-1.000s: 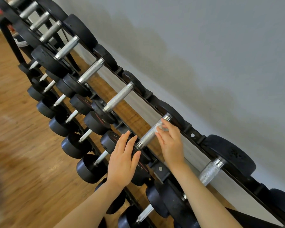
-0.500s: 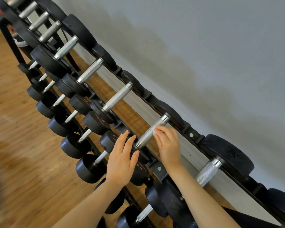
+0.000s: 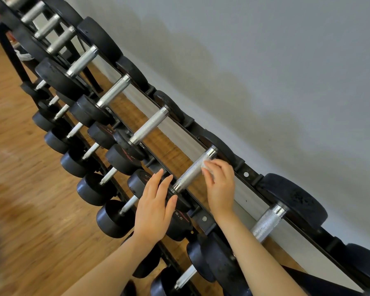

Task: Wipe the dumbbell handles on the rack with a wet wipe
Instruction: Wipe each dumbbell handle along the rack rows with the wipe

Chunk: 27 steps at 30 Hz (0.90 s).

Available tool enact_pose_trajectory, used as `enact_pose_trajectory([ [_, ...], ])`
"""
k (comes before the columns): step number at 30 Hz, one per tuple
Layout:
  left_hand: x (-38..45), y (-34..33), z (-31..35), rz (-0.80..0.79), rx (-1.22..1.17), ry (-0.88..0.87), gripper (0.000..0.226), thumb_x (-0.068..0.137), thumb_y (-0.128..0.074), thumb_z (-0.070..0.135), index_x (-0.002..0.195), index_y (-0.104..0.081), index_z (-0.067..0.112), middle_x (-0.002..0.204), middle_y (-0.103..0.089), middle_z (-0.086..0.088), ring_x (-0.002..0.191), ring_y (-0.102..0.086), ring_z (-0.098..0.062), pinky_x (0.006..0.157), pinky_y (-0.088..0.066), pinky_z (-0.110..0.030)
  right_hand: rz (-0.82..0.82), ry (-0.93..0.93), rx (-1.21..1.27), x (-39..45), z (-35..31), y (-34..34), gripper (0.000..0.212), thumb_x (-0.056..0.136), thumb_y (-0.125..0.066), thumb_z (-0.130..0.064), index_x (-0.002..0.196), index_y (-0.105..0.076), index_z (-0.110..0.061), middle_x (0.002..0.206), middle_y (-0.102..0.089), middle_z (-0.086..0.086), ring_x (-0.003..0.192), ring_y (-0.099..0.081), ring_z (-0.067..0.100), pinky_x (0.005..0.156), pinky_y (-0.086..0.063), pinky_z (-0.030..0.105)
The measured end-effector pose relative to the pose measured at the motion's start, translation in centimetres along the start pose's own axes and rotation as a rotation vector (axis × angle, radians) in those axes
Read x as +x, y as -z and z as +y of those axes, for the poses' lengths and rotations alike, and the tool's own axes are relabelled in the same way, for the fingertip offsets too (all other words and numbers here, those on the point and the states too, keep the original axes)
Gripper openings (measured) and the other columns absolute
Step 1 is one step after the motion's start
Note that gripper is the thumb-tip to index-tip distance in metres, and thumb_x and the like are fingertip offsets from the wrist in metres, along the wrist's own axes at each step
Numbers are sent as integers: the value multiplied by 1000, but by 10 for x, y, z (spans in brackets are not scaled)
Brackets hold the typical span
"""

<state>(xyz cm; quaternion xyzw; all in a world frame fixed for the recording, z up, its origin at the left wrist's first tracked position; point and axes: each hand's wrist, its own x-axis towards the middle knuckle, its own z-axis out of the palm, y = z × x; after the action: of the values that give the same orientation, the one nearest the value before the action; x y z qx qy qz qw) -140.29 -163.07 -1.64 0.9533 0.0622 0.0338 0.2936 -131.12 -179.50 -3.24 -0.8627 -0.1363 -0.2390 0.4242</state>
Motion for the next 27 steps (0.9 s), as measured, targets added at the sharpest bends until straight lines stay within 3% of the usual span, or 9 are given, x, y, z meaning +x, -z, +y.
enact_pose_trajectory([
  [5,-1,-1,1,-7,-8,13,64,95,-23,57,151,-33,28,161,-15,12,149,-13,-14,115,-15,-33,-124,66,45,-16,-5,-9,23,95,-55,-25,114,-59,-13,114,-49,-5,98,-57,17,80,-53,26],
  [9,-1,-2,0,-6,-15,14,63,95,-23,57,151,-32,29,161,-14,12,150,-15,-15,115,-16,-33,-15,-220,173,-13,-3,-6,21,95,-59,-19,112,-64,-7,110,-52,-5,93,-60,11,75,-58,32],
  [11,-1,-2,1,-2,-17,11,63,95,-24,56,151,-33,28,161,-14,12,150,-15,-16,114,-18,-33,-1,-262,184,-13,-1,-6,16,94,-60,-14,109,-64,-7,107,-54,-4,90,-61,10,72,-58,33],
  [19,-1,-3,1,13,-25,13,64,95,-23,57,151,-32,29,158,-9,18,147,-9,-8,113,-16,-32,-9,-172,201,-13,-11,-6,21,92,-63,-13,110,-66,-4,108,-57,1,95,-59,6,77,-56,22],
  [23,-1,-3,-1,3,-23,13,63,96,-24,56,151,-33,28,161,-16,9,149,-16,-17,114,-17,-34,-102,-59,127,-17,-7,-8,26,95,-57,-23,112,-67,-6,110,-58,4,97,-59,15,79,-56,28],
  [27,-2,-4,0,10,-30,15,63,96,-23,56,151,-32,28,160,-13,13,148,-11,-11,114,-16,-32,-103,-3,90,-18,-2,-8,25,95,-57,-22,111,-67,-5,109,-58,5,97,-60,18,76,-57,33],
])
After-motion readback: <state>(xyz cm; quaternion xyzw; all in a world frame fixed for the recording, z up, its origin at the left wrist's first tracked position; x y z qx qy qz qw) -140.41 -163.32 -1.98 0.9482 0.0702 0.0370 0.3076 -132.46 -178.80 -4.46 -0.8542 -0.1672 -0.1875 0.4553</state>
